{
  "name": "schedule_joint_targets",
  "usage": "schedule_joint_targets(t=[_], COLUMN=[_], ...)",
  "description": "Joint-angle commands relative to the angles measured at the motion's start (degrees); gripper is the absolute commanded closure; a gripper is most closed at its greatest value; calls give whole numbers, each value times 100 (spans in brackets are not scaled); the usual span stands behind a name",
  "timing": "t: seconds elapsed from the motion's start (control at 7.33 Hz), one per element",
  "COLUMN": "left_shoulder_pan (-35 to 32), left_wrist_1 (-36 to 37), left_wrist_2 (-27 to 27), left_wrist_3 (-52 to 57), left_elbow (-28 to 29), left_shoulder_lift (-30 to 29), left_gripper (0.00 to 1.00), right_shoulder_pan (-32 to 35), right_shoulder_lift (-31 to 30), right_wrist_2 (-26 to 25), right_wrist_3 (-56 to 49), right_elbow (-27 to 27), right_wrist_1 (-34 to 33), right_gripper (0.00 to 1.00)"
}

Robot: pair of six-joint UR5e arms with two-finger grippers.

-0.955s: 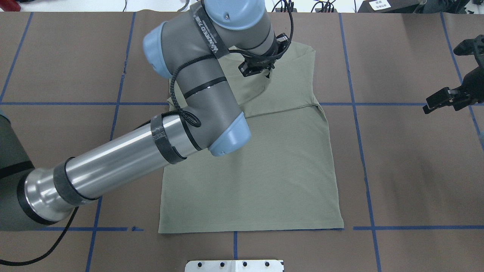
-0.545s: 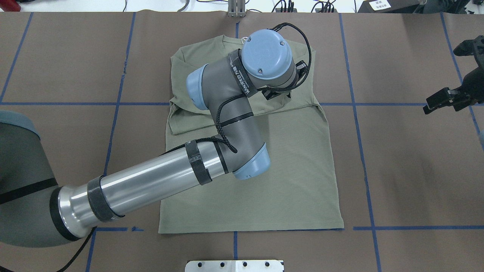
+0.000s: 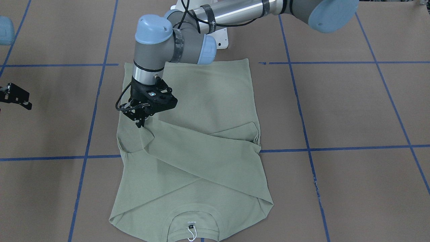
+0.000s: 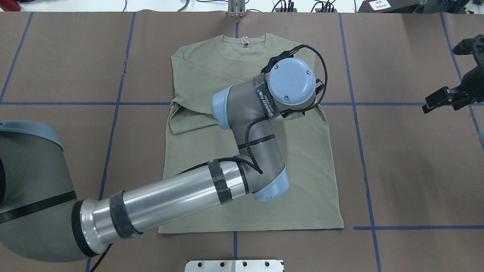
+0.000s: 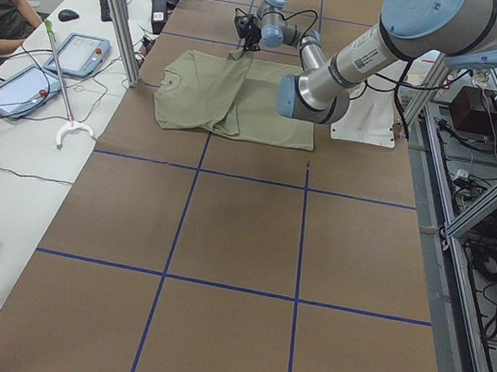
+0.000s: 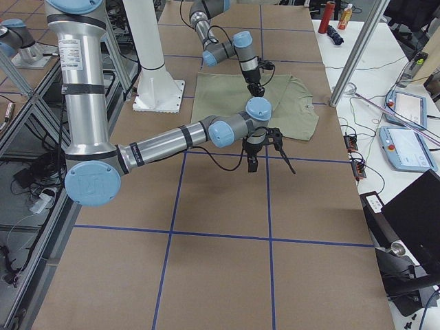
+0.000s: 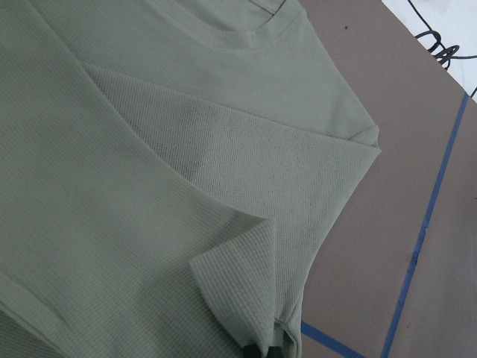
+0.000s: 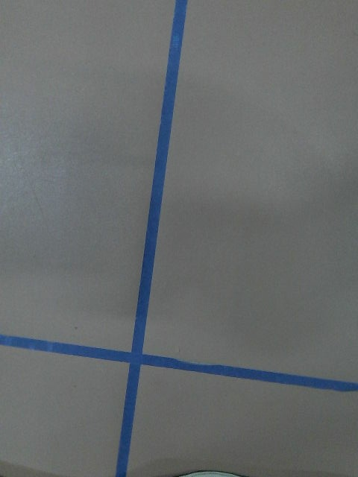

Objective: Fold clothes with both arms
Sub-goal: 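Lift the sleeve with the left gripper and fold it across the shirt, then release the sleeve and withdraw the left gripper while the right gripper approaches the hem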

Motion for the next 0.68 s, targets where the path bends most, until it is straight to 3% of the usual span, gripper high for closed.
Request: schedule_joint_targets(t=[0.0, 0.27, 0.55], left_shoulder_pan=[136, 75, -179], left_wrist_1=[-204, -302, 222], left_wrist_2=[299, 292, -5], left_wrist_3=[94, 841, 1577], left_elbow=[90, -128, -1257], left_shoulder_lift=[67, 419, 1128], left_gripper=[0, 0, 0], right_shoulder_pan=[0, -9, -44], right_shoulder_lift=[32, 58, 102], right_wrist_2=[0, 0, -17], right_wrist_3=[15, 50, 260], right_elbow=[4, 30, 109], right_wrist_1=[0, 9, 79], right_gripper=[0, 0, 0])
